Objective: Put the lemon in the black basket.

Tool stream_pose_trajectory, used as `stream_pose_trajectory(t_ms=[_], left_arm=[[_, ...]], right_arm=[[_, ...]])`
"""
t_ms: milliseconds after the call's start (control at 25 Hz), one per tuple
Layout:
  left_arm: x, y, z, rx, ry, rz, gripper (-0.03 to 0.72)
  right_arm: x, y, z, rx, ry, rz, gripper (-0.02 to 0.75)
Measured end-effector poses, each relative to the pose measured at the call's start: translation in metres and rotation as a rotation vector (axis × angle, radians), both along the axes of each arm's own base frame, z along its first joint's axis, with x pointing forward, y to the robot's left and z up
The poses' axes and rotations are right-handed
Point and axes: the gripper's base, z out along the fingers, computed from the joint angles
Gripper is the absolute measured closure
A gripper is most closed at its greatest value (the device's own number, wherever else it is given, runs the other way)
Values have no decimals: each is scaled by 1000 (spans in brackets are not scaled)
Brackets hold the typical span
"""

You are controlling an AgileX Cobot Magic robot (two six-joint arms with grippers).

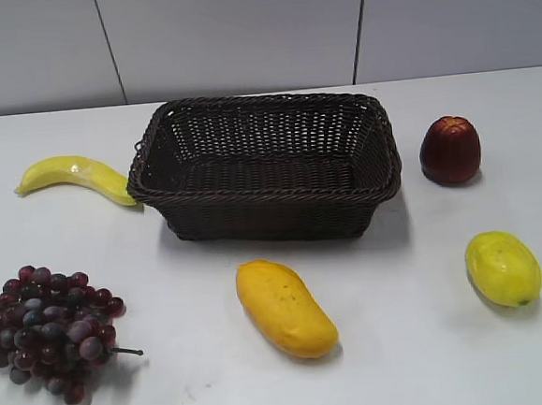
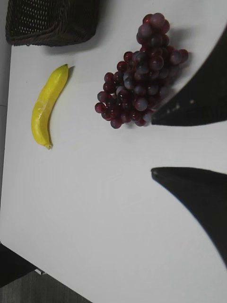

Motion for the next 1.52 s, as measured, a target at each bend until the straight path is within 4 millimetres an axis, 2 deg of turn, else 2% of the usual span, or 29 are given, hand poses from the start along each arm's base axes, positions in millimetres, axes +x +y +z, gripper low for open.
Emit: stream_pose_trajectory(t_ms=[800,960,1120,1240,1360,1520], left_arm=[[0,0,0,0,0,0,453],[0,0,0,0,0,0,453],[0,0,0,0,0,0,453],[0,0,0,0,0,0,453],[0,0,0,0,0,0,453],[0,0,0,0,0,0,453]], right_arm=[[0,3,0,34,2,22,234],[6,6,5,62,2,39,234],[28,7,24,82,-126,28,223],[55,8,30,87,-153,15,113],[89,10,23,82,-43,5,78],[135,14,-1,110,175,-9,73]])
